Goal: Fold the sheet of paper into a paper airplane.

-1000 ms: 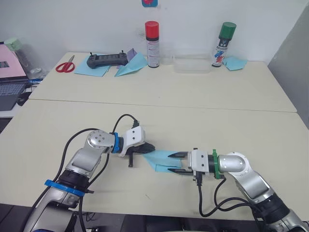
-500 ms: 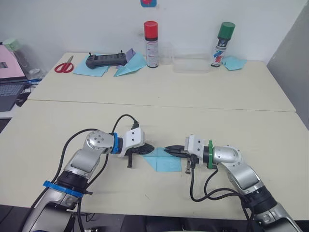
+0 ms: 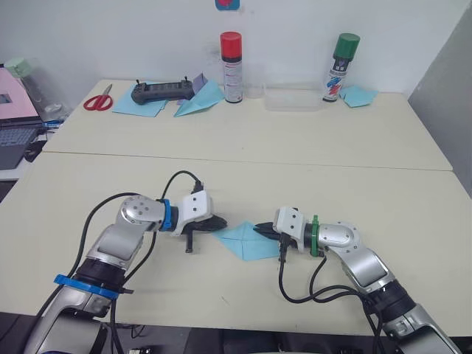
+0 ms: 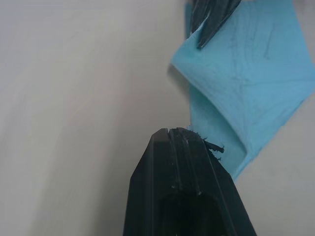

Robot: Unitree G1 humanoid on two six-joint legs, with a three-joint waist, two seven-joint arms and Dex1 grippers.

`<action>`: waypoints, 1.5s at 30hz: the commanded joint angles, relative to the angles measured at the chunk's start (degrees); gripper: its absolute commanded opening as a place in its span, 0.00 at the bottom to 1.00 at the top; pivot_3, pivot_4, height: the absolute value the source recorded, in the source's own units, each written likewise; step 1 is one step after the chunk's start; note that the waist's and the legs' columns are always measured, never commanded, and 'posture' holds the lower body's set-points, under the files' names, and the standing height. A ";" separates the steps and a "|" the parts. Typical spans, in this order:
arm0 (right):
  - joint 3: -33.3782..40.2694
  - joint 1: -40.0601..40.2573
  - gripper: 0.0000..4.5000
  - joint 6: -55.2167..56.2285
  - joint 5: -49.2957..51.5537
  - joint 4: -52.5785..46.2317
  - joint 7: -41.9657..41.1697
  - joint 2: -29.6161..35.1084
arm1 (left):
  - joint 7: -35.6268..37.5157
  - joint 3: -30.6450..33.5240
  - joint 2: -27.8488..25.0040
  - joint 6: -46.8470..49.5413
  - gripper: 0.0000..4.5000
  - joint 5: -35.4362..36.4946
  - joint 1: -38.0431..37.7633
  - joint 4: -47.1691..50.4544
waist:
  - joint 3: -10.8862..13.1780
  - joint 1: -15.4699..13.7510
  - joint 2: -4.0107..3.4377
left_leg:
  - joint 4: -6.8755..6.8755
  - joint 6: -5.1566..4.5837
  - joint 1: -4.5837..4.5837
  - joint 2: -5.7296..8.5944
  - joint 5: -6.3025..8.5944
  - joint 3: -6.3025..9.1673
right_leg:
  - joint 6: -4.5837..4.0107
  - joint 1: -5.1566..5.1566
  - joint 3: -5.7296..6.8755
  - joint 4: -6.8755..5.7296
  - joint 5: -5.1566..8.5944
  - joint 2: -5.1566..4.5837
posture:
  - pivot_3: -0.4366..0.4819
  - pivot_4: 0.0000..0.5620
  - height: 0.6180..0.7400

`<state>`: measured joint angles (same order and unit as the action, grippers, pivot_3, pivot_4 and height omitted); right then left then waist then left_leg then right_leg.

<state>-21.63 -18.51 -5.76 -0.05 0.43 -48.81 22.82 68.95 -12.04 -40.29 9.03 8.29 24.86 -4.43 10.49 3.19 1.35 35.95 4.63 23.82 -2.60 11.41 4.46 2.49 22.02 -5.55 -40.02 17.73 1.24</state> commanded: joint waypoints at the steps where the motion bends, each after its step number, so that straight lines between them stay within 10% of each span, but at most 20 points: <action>1: -0.33 0.08 0.01 -1.19 -0.81 0.68 0.01 0.19 | -0.66 2.54 0.29 3.84 0.00 4.39 -1.10 9.30 | 0.00 0.01 0.00 | 0.00 0.00 0.00 0.00 0.00 0.00 | 0.00 0.00 0.00 0.00 0.00 -0.01 | 0.48 0.27 1.00; 19: 2.12 -0.59 0.01 -4.28 3.21 -2.70 -0.94 -0.22 | -5.07 -3.80 0.95 1.66 0.00 -2.90 -9.45 3.09 | -0.02 0.03 -0.02 | 0.01 0.00 -0.15 0.00 0.00 -0.01 | -0.02 -0.12 -0.02 0.00 -0.03 0.00 | 0.48 0.27 1.00; 29: 9.95 -0.98 0.78 -11.69 15.17 -13.44 -2.15 -0.57 | -4.12 -3.61 0.27 2.43 0.00 -2.52 -10.24 3.44 | -0.03 0.15 -0.03 | -0.11 0.00 -0.40 -0.02 0.00 -0.03 | -0.04 -0.30 -0.06 0.01 -0.01 0.01 | 0.48 0.27 1.00; 31: 8.68 -0.72 0.78 -12.91 16.10 -14.93 -2.97 -0.56 | -4.55 -3.55 0.64 1.82 0.00 -2.80 -10.03 3.17 | -0.03 0.16 -0.03 | -0.15 0.00 -0.42 -0.03 0.00 -0.03 | -0.06 -0.30 -0.05 0.01 0.00 0.01 | 0.48 0.27 1.00; 42: -1.74 -0.21 0.01 -10.89 4.20 -4.74 1.86 -1.89 | -4.39 -3.58 0.70 0.81 0.00 -3.34 -9.57 2.85 | -0.04 0.12 -0.03 | -0.14 0.00 -0.43 -0.02 0.00 -0.07 | -0.07 -0.30 -0.08 0.04 0.01 0.00 | 0.48 0.27 1.00; 45: -2.13 0.55 0.01 -11.47 2.84 -3.95 2.02 -0.66 | -4.37 -3.57 0.64 0.79 0.00 -3.36 -9.65 2.89 | -0.06 0.13 -0.04 | -0.15 0.00 -0.43 -0.02 0.00 -0.08 | -0.07 -0.30 -0.10 0.04 0.01 0.00 | 0.48 0.27 1.00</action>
<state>-23.74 -18.72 -16.81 3.92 -3.19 -47.17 21.27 64.27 -14.04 -38.70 8.71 6.98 16.66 0.50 10.43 3.32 1.31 35.79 4.63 23.37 -2.62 11.41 4.39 2.41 21.70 -5.64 -39.98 17.74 1.25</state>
